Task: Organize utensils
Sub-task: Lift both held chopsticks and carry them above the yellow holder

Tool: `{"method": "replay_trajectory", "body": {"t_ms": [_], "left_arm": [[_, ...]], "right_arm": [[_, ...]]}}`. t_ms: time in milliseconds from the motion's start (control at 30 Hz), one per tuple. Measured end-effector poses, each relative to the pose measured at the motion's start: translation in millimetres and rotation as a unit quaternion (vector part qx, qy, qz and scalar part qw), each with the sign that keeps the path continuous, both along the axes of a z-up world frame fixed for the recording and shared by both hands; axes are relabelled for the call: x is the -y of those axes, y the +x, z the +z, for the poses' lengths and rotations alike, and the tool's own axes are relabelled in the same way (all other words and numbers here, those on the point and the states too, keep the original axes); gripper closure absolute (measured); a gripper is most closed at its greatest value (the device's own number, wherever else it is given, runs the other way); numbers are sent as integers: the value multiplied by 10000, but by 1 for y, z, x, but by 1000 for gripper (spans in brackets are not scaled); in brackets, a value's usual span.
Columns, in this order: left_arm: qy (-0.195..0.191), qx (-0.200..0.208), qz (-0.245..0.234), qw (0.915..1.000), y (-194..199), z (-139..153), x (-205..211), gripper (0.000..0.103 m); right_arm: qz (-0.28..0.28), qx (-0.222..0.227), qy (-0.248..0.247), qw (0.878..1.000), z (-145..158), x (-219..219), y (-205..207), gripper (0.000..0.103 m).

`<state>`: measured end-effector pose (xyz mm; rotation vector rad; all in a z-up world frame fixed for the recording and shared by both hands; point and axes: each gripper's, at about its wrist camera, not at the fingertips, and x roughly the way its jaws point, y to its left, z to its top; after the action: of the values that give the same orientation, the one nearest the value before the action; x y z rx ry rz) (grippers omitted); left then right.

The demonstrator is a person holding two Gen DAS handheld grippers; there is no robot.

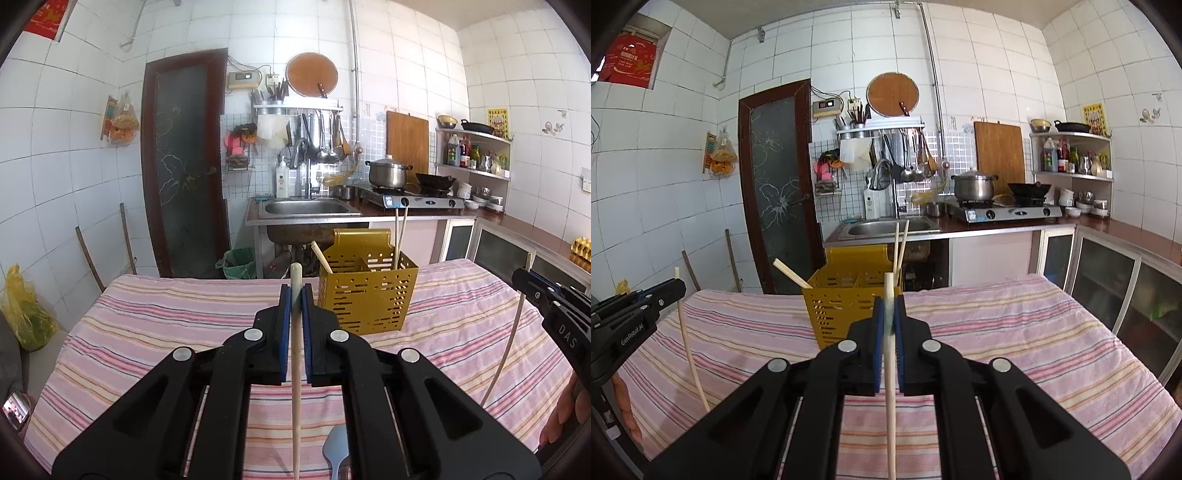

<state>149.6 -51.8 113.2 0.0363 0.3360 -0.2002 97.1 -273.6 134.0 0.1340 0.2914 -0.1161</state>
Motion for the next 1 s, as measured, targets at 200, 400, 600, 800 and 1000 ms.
{"method": "replay_trajectory", "body": {"t_ms": [200,400,600,800,1000], "left_arm": [[-166,204,-108,9996,6,19,3,98],[-491,619,-201,9967,36,70,15,98],[-712,1208,-285,9897,79,117,44,98],[-828,1474,-314,9851,137,128,79,98],[-779,1364,-169,9874,191,83,97,98]], "right_arm": [[-7,189,-16,9998,21,4,10,97],[-71,653,-125,9978,73,17,39,97],[-123,980,-82,9951,115,32,88,97],[-120,1299,28,9915,124,40,140,97],[-52,1438,-16,9896,93,38,177,97]]}}
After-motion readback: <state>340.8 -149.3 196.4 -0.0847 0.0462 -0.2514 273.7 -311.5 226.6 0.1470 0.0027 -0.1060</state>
